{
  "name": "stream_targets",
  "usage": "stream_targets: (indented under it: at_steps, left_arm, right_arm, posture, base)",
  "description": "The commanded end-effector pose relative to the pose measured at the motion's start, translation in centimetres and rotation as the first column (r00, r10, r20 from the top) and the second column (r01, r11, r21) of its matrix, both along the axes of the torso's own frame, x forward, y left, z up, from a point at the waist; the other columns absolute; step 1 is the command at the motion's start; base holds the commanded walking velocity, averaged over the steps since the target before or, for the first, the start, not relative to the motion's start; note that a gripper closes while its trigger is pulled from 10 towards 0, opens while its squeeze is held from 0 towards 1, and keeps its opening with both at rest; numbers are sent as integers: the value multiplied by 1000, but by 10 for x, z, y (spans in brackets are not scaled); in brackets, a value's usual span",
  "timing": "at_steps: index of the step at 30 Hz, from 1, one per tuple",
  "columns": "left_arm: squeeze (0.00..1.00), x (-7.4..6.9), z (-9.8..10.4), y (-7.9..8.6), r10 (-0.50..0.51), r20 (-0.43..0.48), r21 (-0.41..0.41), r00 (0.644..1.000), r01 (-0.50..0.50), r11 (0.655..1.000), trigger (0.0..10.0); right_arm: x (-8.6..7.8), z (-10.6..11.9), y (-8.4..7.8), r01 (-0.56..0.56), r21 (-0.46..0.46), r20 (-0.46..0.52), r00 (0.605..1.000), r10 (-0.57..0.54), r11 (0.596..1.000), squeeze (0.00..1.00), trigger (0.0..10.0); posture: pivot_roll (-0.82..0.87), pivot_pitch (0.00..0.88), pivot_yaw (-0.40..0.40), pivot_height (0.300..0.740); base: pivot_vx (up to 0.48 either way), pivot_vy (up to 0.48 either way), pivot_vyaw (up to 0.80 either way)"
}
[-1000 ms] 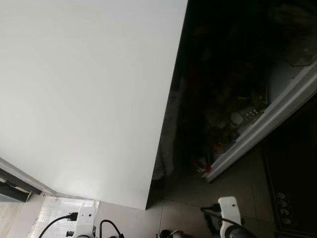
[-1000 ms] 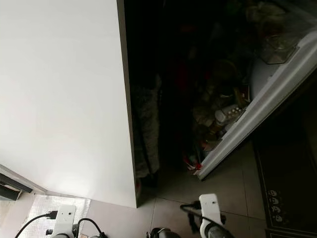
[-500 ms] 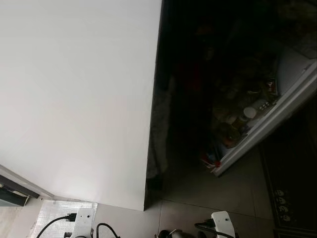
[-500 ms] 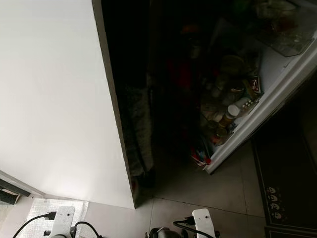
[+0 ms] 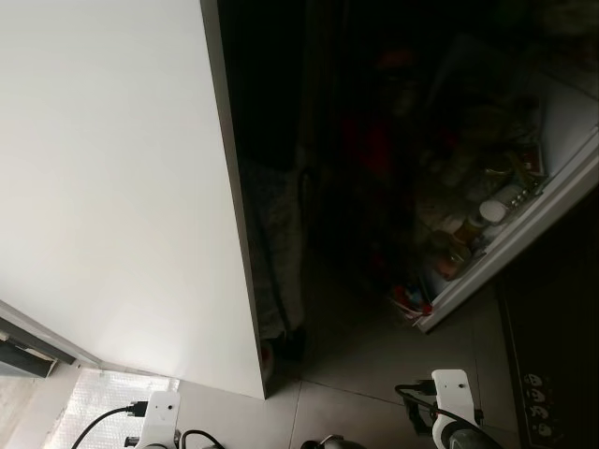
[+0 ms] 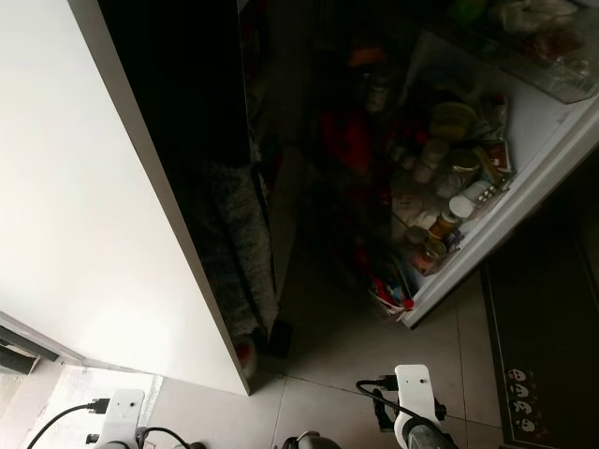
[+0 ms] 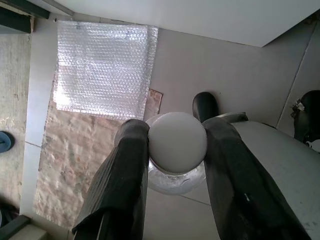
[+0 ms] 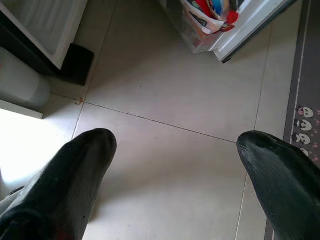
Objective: Restocking fridge
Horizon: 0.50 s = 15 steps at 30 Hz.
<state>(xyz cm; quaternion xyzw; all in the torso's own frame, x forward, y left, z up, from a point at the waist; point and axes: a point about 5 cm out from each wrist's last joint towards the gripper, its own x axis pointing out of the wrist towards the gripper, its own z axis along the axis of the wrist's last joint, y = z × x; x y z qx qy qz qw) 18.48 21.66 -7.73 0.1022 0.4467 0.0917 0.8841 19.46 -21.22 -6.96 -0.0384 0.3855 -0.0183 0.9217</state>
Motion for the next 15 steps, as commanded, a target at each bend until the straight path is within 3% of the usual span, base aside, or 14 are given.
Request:
stream_targets:
  at_steps: [1, 10, 15]
  left_arm:
    - [0, -8, -4, 1, 2, -33, -2, 999, -2, 1000, 10000]
    - [0, -8, -4, 2, 3, -40, 0, 999, -3, 1000, 10000]
    - [0, -8, -4, 1, -3, -41, -3, 999, 2, 1000, 10000]
  right_arm:
    - [-10, -7, 9, -37, 5, -32, 999, 37, 999, 0, 10000]
    - [-16, -11, 16, -53, 21, -50, 997, 54, 998, 0, 10000]
    - [-16, -11, 16, -52, 19, -56, 997, 53, 998, 0, 10000]
  posture:
    - [-127, 186, -79, 740]
    - [-127, 180, -80, 740]
    - [-128, 172, -82, 740]
  base:
    - [0, 0, 669]
    - [0, 0, 667]
    - [0, 0, 0]
